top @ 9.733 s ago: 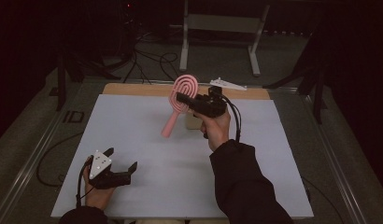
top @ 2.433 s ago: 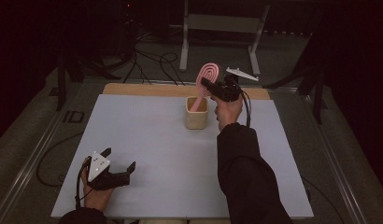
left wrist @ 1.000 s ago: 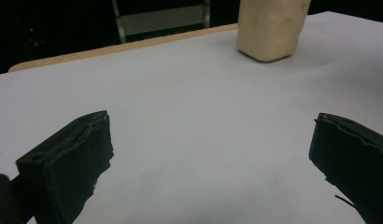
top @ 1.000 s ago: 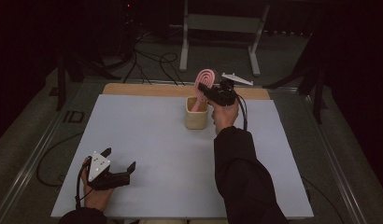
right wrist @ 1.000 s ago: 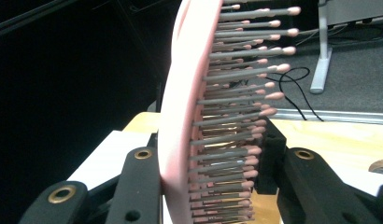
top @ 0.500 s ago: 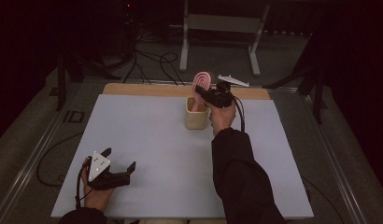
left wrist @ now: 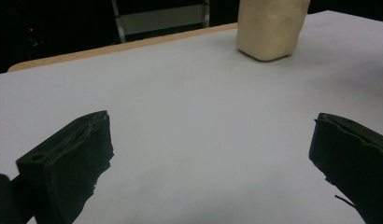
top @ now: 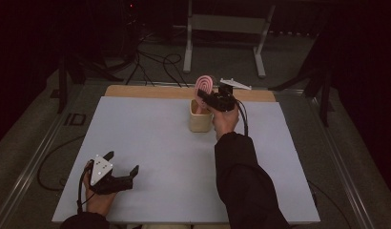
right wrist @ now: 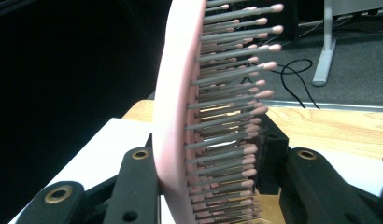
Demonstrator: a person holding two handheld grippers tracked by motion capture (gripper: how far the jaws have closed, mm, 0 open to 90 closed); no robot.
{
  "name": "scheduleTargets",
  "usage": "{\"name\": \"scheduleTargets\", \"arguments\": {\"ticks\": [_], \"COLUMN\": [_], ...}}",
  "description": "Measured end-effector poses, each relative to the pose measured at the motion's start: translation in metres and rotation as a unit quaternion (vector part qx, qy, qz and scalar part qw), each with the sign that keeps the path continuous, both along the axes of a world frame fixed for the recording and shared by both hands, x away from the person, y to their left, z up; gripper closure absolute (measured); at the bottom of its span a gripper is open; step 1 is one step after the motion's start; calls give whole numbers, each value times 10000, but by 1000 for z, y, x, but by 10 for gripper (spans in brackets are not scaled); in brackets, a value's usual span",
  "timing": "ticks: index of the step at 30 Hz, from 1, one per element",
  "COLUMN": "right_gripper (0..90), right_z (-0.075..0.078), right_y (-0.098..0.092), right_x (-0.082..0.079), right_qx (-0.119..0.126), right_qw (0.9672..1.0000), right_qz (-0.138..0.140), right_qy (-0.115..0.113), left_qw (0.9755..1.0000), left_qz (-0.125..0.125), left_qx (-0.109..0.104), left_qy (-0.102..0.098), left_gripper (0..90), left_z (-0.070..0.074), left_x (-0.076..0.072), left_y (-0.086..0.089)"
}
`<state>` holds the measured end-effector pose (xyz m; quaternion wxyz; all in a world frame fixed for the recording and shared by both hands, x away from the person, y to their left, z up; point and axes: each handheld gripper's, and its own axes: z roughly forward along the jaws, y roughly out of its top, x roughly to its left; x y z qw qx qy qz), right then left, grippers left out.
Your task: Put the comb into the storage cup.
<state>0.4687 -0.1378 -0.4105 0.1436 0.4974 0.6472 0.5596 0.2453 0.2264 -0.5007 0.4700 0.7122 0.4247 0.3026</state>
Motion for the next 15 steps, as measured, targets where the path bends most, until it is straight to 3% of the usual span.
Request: {"name": "scheduleTargets", "arguments": {"ticks": [15], "right_gripper": [608], "right_z": [-6], "right_y": [4], "right_x": [-1], "right_qx": [-38], "right_qw": [10000], "right_qz": [-26], "right_qy": [43], "left_qw": [10000], "left_qz": [1], "left_qx": [0], "left_qy": [4], "left_gripper": [1], "left_z": [0], "left_x": [0], "left_y": [0]}}
